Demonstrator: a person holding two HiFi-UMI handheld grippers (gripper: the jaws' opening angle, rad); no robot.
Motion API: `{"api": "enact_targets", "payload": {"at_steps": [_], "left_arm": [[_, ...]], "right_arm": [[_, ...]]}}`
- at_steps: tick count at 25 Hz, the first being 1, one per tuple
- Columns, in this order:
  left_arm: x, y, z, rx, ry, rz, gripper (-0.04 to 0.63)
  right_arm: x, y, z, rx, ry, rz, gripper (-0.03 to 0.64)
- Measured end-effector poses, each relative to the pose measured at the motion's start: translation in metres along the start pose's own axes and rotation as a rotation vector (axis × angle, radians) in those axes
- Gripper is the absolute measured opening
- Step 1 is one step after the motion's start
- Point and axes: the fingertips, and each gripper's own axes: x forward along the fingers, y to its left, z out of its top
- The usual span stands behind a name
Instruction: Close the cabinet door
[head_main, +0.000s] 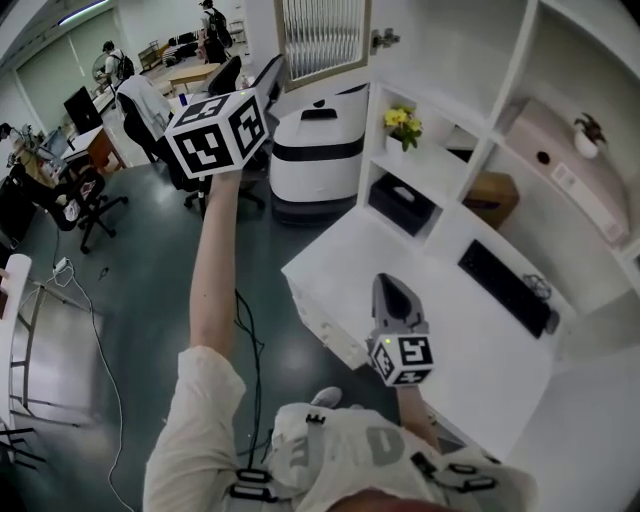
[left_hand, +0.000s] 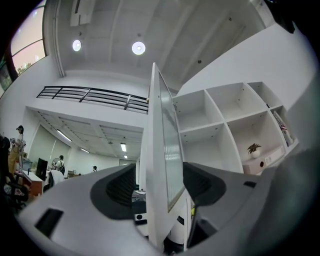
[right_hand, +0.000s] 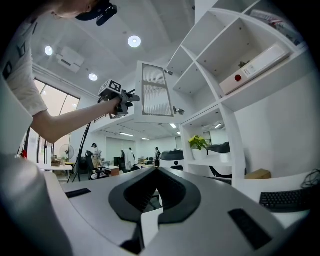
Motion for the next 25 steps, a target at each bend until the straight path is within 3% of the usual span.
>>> {"api": "enact_targets", "payload": {"at_steps": [6,15,19,25], "left_arm": [[0.015,0.005,0.001,0.007,0.029,-0.027,0.278],[0.024,-0.008,0.007,-0.024,0.005,-0.075,0.278],[0.026,-0.013,0.005,0.019,0.003,-0.054,0.278],[0.026,-0.015,0.003,-0.013,0.000,-0.067,0.278]], "right_arm": [[-0.005,-0.008,0.004,0.001,-0.006,-0.024,0.005],[-0.013,-0.023,-0.003,0.006,0.012,-0.070,0.005],[-0.015,-0.028,-0.002,0.007,0.011,-0.085,0.005],[-0.017,-0.027,-0.002,-0.009,0.010,-0.074,0.005]]}}
